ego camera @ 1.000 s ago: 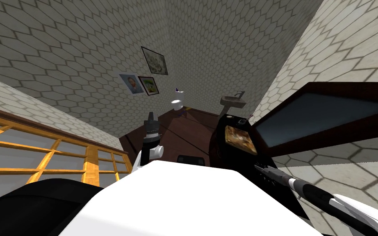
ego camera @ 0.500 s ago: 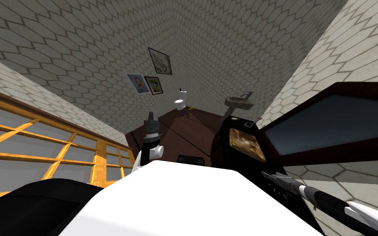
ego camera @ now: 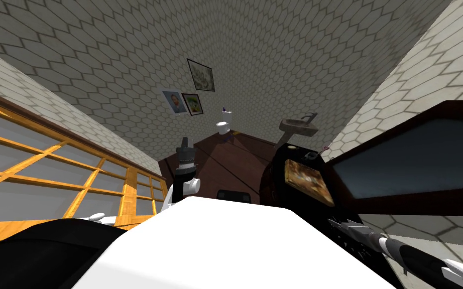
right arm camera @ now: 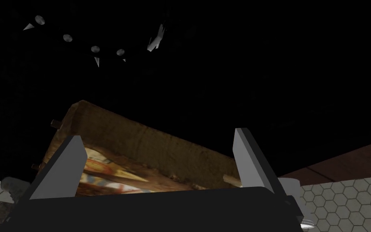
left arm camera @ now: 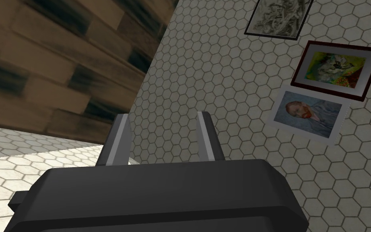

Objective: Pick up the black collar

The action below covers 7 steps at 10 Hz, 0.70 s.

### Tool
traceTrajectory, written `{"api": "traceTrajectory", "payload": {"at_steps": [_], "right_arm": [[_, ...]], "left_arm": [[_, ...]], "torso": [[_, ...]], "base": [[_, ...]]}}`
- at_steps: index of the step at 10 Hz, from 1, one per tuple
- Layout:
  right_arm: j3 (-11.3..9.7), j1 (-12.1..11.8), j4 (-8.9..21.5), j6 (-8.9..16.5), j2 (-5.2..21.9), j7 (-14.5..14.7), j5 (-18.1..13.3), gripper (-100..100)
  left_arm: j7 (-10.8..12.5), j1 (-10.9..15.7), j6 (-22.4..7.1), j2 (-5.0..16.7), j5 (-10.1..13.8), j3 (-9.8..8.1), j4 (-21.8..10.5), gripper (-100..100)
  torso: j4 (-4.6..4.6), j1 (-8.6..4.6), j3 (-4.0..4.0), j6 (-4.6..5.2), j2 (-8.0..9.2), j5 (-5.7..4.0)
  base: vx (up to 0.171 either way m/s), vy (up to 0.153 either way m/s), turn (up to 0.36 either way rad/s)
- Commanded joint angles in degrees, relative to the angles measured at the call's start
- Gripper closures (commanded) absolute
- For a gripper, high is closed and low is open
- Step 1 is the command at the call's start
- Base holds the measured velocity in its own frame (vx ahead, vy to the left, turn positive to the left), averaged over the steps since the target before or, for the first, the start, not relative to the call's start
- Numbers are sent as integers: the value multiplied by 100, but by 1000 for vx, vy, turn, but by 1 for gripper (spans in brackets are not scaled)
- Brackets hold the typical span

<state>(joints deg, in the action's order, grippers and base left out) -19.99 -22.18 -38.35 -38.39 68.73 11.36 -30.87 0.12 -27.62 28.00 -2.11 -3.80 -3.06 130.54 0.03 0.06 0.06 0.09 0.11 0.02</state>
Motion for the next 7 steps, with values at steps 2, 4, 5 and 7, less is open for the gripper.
{"api": "traceTrajectory", "payload": {"at_steps": [2, 4, 5, 7], "right_arm": [[-323, 81, 429, -187, -40, 178, -18, -100], [-465, 113, 632, -260, -84, 251, -24, -100], [-600, 139, 785, -328, -139, 318, -28, -100], [-600, 139, 785, -328, -139, 318, -28, -100]], "left_arm": [[0, 0, 0, 0, 0, 0, 0, 0], [0, 0, 0, 0, 0, 0, 0, 0], [0, 0, 0, 0, 0, 0, 0, 0], [0, 0, 0, 0, 0, 0, 0, 0]], "torso": [[0, 0, 0, -2, 0, 0], [0, -5, 0, 2, -1, -1], [0, -5, 1, 0, 1, -1], [1, -7, 3, 2, 5, -1]], "base": [[12, -6, 178], [8, -14, 70], [3, -22, 151], [-4, -15, 31]]}}
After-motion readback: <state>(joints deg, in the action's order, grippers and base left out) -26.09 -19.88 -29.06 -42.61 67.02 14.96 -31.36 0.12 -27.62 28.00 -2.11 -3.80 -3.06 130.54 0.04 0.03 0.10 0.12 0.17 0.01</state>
